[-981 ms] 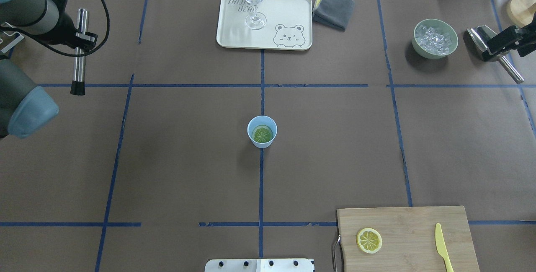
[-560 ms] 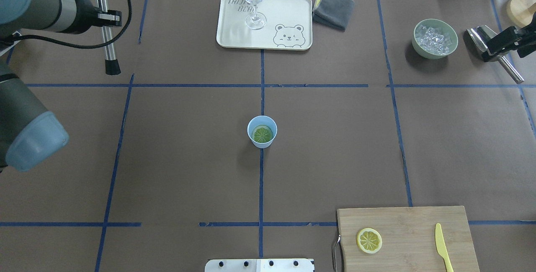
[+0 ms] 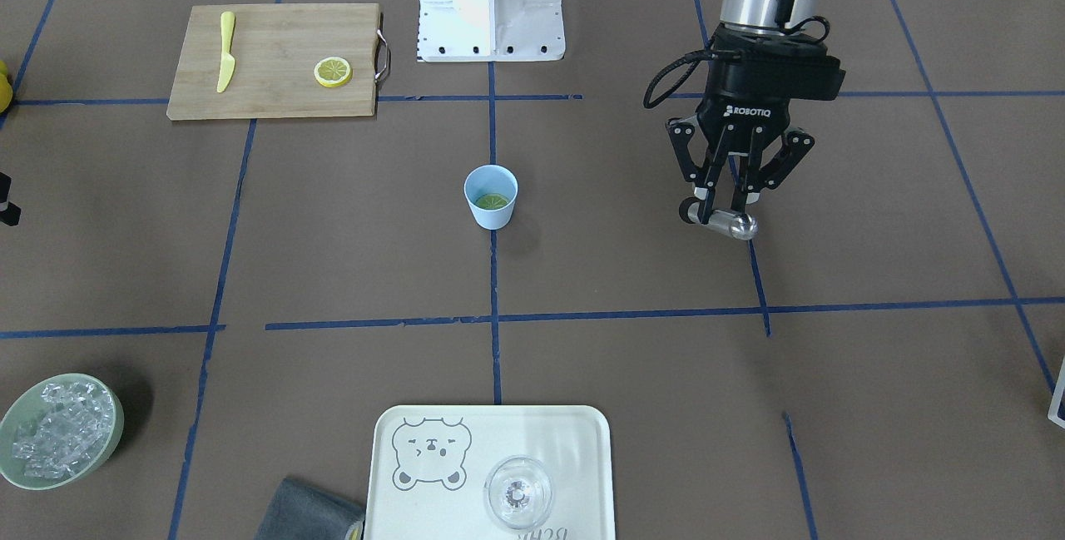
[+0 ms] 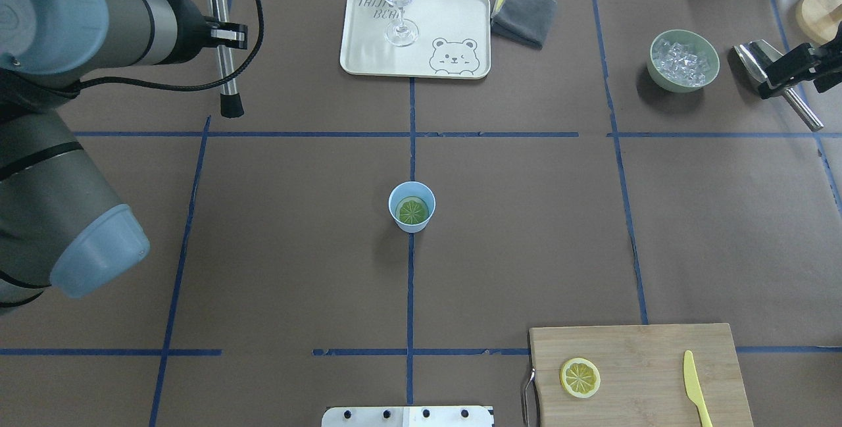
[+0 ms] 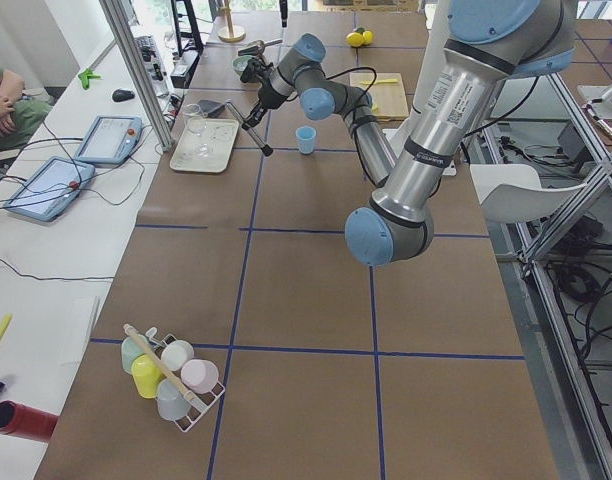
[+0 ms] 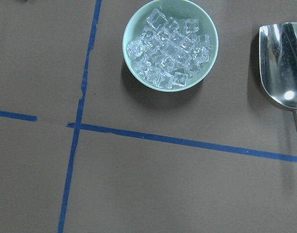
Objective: Squeeze lemon into cup
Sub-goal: 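Lift the steel muddler upright and carry it toward the blue cup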
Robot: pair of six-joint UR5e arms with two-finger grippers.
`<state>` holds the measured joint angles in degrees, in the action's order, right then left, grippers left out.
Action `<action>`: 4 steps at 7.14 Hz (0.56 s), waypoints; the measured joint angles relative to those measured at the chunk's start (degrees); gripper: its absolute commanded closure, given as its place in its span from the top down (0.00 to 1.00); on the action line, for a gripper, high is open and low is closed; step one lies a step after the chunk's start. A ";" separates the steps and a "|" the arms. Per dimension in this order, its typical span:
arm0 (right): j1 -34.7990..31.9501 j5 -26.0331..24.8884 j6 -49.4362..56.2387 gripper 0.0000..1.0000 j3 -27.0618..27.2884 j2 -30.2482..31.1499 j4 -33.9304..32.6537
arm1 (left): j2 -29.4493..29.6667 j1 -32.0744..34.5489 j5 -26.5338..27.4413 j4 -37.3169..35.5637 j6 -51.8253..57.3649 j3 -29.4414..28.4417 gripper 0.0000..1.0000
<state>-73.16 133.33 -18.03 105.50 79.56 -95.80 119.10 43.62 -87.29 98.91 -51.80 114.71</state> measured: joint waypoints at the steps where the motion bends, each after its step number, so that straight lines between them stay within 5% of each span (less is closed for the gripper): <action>1: -0.02 0.00 0.13 1.00 -0.22 0.00 0.02 | 0.02 -0.64 0.18 4.22 0.02 -0.64 0.00; 4: -2.10 -0.16 0.76 1.00 -1.45 0.90 0.08 | -0.18 -3.16 3.20 22.86 -0.23 -1.18 0.00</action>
<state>-75.27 133.17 -17.27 104.05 80.46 -95.72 118.92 40.46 -84.09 121.77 -52.03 113.53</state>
